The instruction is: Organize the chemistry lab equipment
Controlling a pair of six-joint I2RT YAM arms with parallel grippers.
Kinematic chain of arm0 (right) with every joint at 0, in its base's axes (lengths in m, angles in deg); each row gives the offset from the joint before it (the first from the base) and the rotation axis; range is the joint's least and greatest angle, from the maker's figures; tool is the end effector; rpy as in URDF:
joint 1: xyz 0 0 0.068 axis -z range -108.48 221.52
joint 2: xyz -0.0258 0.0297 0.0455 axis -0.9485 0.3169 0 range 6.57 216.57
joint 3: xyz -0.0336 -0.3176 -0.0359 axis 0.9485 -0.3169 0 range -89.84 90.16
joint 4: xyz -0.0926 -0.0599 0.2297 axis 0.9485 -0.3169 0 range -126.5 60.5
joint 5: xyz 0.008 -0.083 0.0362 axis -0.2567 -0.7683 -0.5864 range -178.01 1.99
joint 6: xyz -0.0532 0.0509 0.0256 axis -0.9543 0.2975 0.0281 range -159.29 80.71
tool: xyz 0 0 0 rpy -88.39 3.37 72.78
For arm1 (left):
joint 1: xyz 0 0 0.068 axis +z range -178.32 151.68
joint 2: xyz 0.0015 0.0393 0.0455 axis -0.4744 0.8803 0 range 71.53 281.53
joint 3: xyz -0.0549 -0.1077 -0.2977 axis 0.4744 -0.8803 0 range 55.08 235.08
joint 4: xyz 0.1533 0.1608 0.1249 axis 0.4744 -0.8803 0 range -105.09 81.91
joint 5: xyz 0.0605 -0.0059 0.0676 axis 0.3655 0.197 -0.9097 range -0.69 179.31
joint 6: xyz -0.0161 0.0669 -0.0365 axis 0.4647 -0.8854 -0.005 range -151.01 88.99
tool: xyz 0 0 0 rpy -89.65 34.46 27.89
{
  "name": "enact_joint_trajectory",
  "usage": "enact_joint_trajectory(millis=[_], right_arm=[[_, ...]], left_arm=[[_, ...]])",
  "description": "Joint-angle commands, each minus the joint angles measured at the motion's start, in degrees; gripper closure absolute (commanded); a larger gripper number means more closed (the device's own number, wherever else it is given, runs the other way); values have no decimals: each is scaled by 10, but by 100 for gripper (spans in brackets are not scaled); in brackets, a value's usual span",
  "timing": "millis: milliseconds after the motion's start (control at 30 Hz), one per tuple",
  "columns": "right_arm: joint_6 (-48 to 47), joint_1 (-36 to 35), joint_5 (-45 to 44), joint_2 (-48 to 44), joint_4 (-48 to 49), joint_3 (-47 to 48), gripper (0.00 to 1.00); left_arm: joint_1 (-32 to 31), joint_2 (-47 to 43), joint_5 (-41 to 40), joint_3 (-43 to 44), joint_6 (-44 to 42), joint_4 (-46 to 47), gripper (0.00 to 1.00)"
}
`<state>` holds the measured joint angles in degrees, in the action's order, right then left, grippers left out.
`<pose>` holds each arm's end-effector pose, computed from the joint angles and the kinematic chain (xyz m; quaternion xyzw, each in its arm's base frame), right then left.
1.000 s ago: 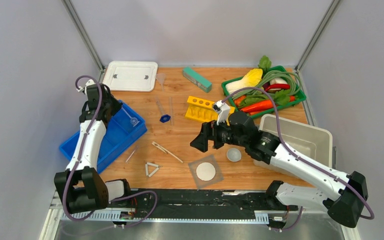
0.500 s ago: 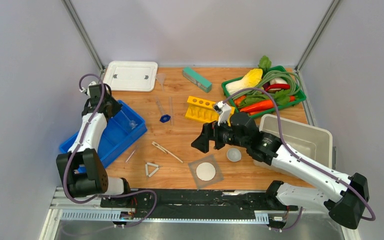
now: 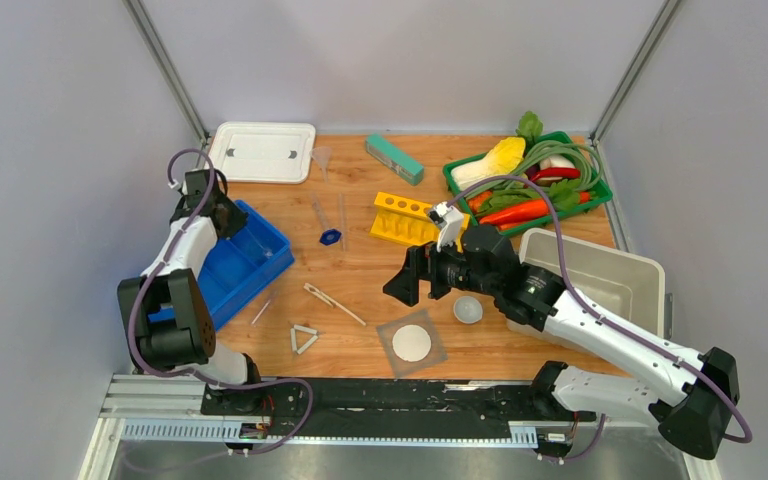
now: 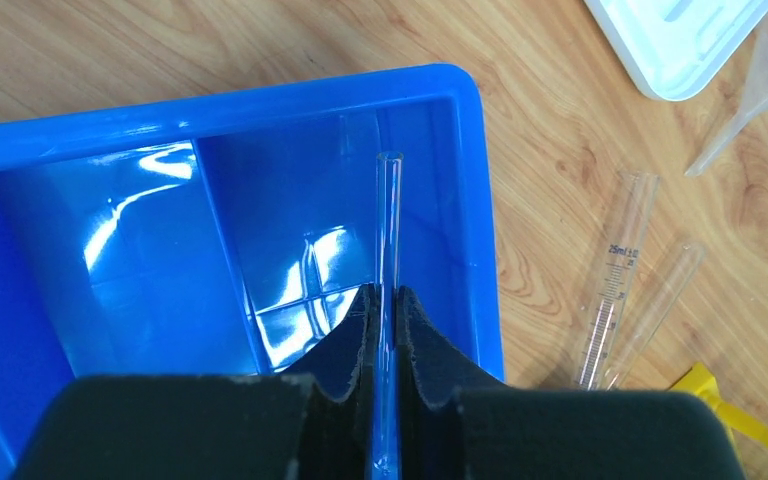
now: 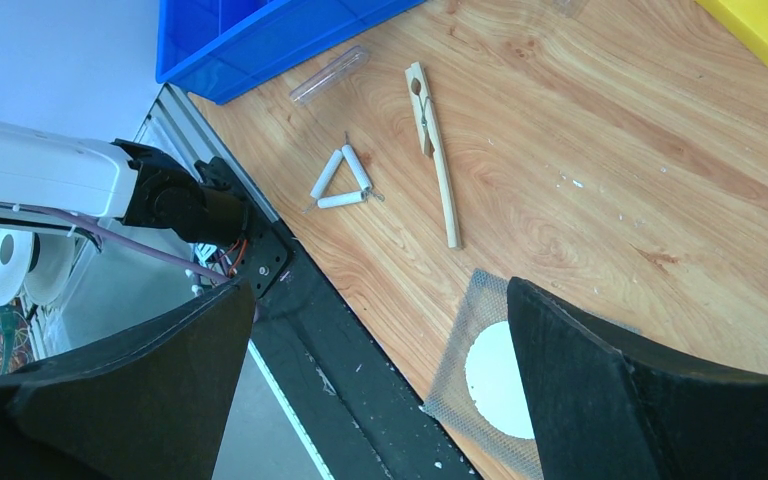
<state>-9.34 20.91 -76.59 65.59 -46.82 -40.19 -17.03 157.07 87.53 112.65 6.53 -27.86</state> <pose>0.1340 0.1841 0.3405 -0.2033 0.8239 0.4022 0.3435 0.3216 0.0663 0.2638 -0.3906 0.8470 -0.0677 0.3543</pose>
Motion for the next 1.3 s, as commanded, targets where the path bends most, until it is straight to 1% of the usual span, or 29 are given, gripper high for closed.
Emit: enact_joint_trajectory(millis=[0, 200, 433, 533, 600, 767, 867, 1000, 1100, 1167, 1200, 1267], right_arm=[[-15, -3, -12, -4, 4, 8, 0], [-21, -3, -25, -1, -7, 19, 0], [-22, -4, -32, 6, -18, 26, 0], [-22, -3, -34, 7, -25, 32, 0], [-20, -4, -39, 11, -29, 34, 0], [-6, -3, -66, 28, -52, 44, 0], [-2, -4, -70, 38, -53, 43, 0], [-2, -3, -77, 57, -52, 35, 2], [1, -3, -68, 78, -44, 34, 7], [3, -5, -61, 93, -39, 34, 13], [5, -5, -61, 101, -37, 34, 17], [11, -5, -72, 118, -41, 34, 25]], left_arm=[[5, 18, 8, 12, -3, 18, 88], [5, 38, 11, 12, -2, 14, 86], [5, 40, 14, 16, -7, 4, 72], [5, 27, 29, 22, -11, -5, 63], [5, 11, 36, 29, -12, -17, 62], [5, -52, 64, 40, -16, -39, 59], [5, -98, 94, 51, -33, -62, 57], [5, -166, 168, 43, -53, -79, 54], [4, -235, 234, 16, -71, -86, 53], [3, -280, 275, -16, -76, -91, 52], [1, -301, 297, -36, -77, -87, 52], [-13, -346, 335, -78, -85, -87, 48]])
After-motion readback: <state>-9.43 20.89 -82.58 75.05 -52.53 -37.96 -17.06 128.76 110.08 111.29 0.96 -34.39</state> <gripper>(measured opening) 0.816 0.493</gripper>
